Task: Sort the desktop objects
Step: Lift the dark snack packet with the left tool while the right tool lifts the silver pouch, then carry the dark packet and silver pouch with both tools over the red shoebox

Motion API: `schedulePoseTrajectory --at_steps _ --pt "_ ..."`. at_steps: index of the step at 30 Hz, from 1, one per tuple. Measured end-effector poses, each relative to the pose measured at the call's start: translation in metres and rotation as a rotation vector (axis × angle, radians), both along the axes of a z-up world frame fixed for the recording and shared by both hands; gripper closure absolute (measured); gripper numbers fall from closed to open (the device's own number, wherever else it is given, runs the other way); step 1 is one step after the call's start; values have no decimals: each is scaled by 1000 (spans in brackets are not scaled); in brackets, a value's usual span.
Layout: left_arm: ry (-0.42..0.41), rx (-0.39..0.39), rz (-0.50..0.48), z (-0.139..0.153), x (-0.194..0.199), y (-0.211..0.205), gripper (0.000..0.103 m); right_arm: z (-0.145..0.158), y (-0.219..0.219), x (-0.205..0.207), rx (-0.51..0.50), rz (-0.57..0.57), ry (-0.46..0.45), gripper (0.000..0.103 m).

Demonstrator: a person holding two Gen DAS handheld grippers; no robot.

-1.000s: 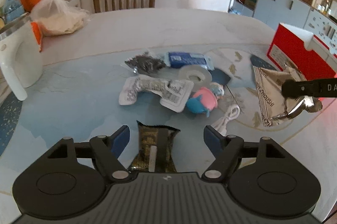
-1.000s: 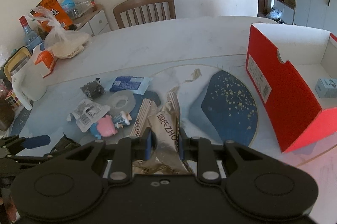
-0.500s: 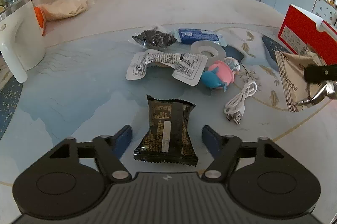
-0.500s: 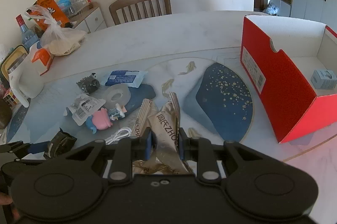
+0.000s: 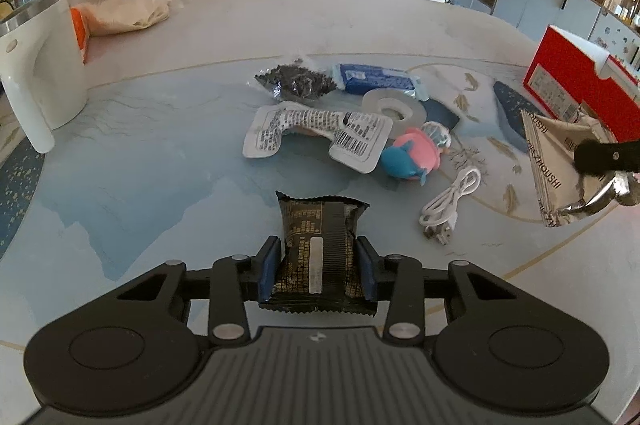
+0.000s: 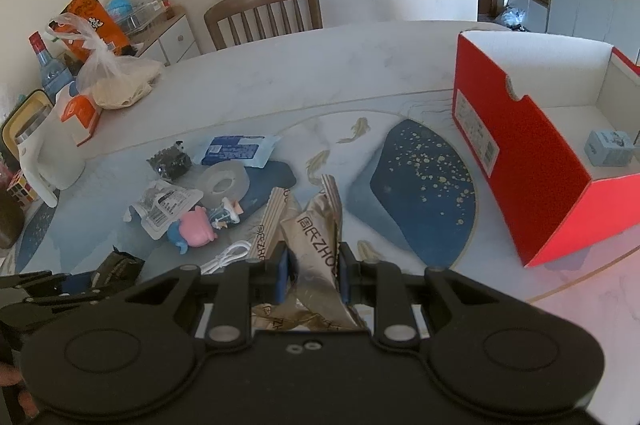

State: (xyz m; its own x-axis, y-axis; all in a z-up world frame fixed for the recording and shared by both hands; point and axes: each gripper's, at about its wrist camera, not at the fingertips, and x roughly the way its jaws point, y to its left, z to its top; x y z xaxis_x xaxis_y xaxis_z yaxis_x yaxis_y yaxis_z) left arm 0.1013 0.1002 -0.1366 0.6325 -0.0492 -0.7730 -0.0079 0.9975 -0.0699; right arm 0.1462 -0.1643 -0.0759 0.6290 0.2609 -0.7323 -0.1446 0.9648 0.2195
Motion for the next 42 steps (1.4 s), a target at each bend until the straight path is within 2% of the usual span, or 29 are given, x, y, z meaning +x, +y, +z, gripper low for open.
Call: schedulePoseTrajectory --at_steps 8,18,29,42 --pt "-32 -20 -42 30 1 -12 65 14 -9 -8 1 -18 -9 80" --pt "-86 -20 -133 66 16 -48 65 38 -34 -16 -21 -53 -52 80" --pt "-131 -6 -239 94 36 -104 65 59 -88 -16 -19 -107 -96 80" --pt "-168 -26 -348 110 67 -187 65 71 -156 -4 -28 -149 -130 80"
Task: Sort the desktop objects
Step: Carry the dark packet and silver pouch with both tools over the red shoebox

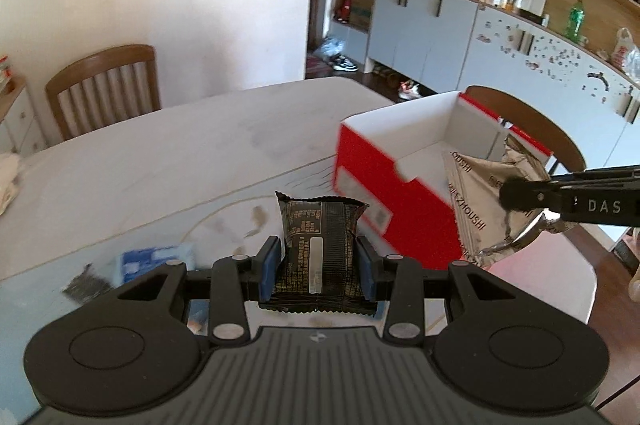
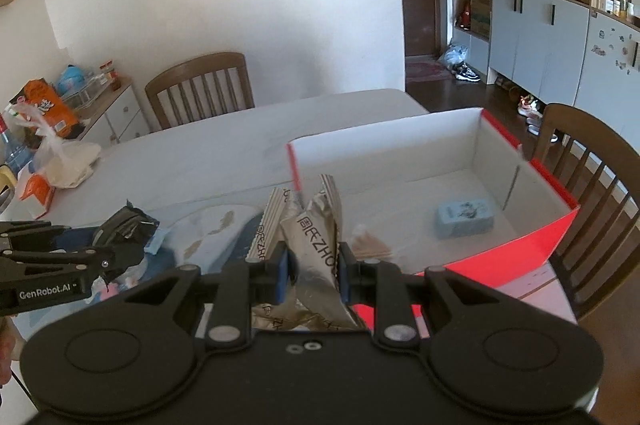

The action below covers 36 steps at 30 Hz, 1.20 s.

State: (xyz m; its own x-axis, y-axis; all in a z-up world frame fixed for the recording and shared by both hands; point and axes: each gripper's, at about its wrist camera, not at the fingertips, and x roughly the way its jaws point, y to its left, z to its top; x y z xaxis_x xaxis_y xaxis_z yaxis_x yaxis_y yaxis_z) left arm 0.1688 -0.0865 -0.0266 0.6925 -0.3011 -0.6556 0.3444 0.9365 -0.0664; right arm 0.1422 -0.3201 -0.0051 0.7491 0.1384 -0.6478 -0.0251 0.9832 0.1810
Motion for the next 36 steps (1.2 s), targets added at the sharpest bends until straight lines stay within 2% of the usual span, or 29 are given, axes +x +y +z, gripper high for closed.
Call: schedulePoseTrajectory --at_steps 18,30,36 --pt "-22 19 -125 13 53 -109 64 0 -87 26 -17 -48 -24 80" --pt "13 103 -188 -5 102 -167 64 -16 -117 52 -20 -49 -4 80" --pt "42 107 -214 -17 131 -189 64 -26 -121 66 -52 -22 25 80"
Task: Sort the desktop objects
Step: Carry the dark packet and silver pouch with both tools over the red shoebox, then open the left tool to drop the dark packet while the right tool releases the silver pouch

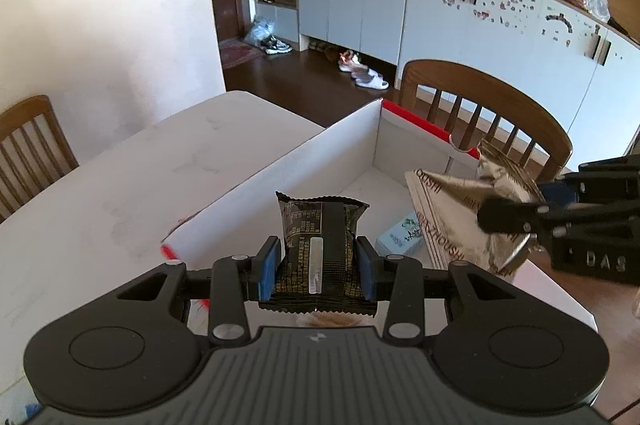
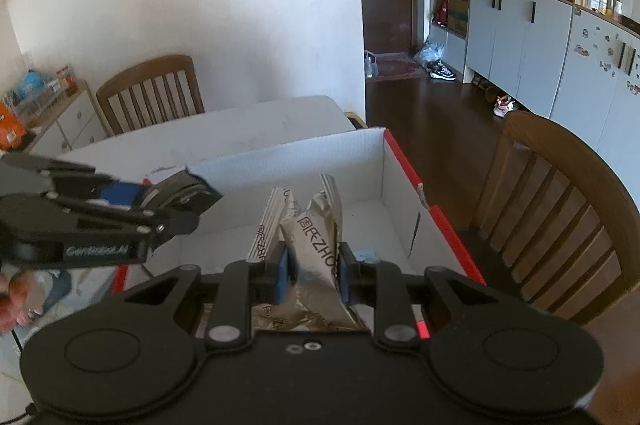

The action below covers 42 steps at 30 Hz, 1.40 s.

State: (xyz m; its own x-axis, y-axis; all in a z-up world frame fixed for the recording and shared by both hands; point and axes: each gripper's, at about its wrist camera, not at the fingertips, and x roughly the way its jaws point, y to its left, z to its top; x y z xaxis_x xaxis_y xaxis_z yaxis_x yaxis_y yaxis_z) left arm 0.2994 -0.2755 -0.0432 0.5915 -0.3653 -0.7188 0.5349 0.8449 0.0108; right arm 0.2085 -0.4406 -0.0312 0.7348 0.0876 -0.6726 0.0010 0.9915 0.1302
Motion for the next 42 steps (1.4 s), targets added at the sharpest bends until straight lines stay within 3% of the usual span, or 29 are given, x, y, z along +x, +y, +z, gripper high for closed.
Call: schedulePoseTrajectory --at_steps 7,18,24,35,42 --pt "23 85 -45 -21 26 -26 64 -19 3 24 -35 27 63 80" --pt "134 132 -65 -53 58 -36 64 -42 13 50 -72 108 166 80" --pt "148 194 -105 -63 65 -45 64 -53 21 62 -95 162 211 80" --pt "224 227 -136 -78 75 -50 64 -60 33 72 -91 283 280 80" --pt "263 235 -142 -83 78 -50 64 -66 33 80 -68 288 319 80"
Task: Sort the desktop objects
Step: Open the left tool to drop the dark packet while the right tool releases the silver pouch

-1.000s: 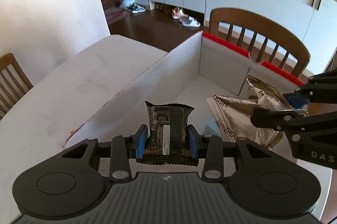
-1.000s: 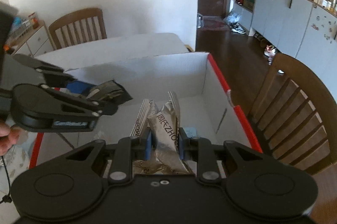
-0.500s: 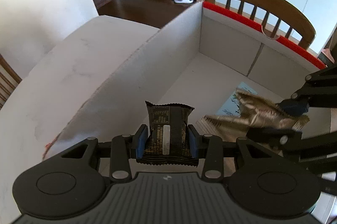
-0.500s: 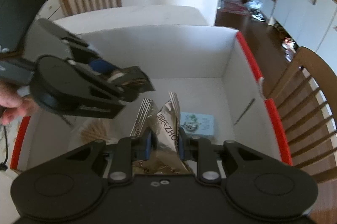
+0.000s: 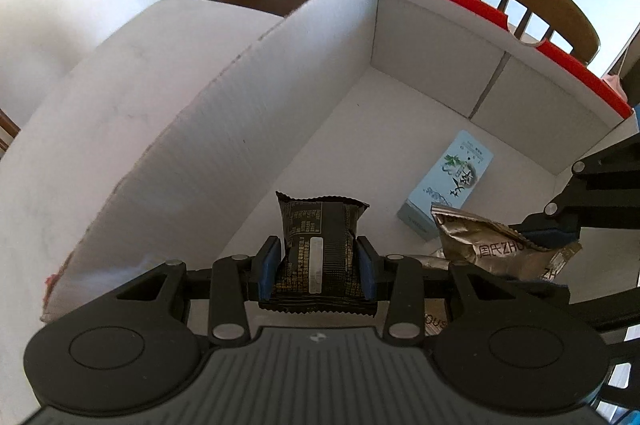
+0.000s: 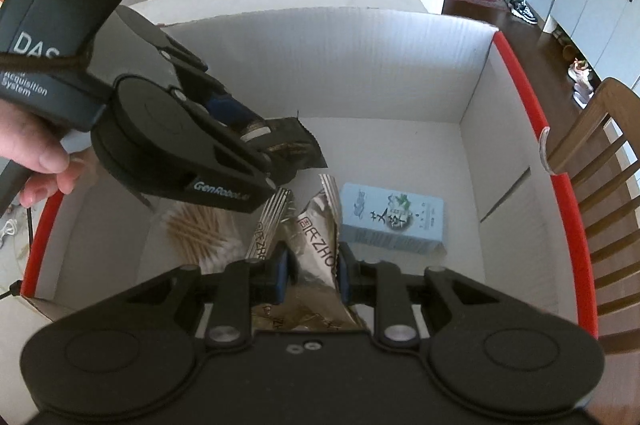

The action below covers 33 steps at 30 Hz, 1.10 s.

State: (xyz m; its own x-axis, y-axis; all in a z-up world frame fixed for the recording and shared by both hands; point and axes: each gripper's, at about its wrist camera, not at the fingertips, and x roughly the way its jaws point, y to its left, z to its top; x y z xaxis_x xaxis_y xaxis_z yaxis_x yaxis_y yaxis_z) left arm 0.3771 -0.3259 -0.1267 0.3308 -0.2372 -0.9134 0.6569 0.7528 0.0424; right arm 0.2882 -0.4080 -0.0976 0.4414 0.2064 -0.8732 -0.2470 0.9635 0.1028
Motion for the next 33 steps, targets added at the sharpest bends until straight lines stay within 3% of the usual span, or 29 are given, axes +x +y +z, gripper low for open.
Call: schedulePoseTrajectory --at_steps 14,20,28,33 --pt "112 80 0 -12 9 -6 64 -2 -1 19 -27 12 35 76" --pt "111 80 8 -9 8 -4 63 -3 -10 14 -13 -13 34 68" --pt "80 48 24 6 3 3 48 7 -16 8 10 -23 -3 60" --pt "64 11 25 21 -7 9 48 18 -16 3 22 -13 -32 58"
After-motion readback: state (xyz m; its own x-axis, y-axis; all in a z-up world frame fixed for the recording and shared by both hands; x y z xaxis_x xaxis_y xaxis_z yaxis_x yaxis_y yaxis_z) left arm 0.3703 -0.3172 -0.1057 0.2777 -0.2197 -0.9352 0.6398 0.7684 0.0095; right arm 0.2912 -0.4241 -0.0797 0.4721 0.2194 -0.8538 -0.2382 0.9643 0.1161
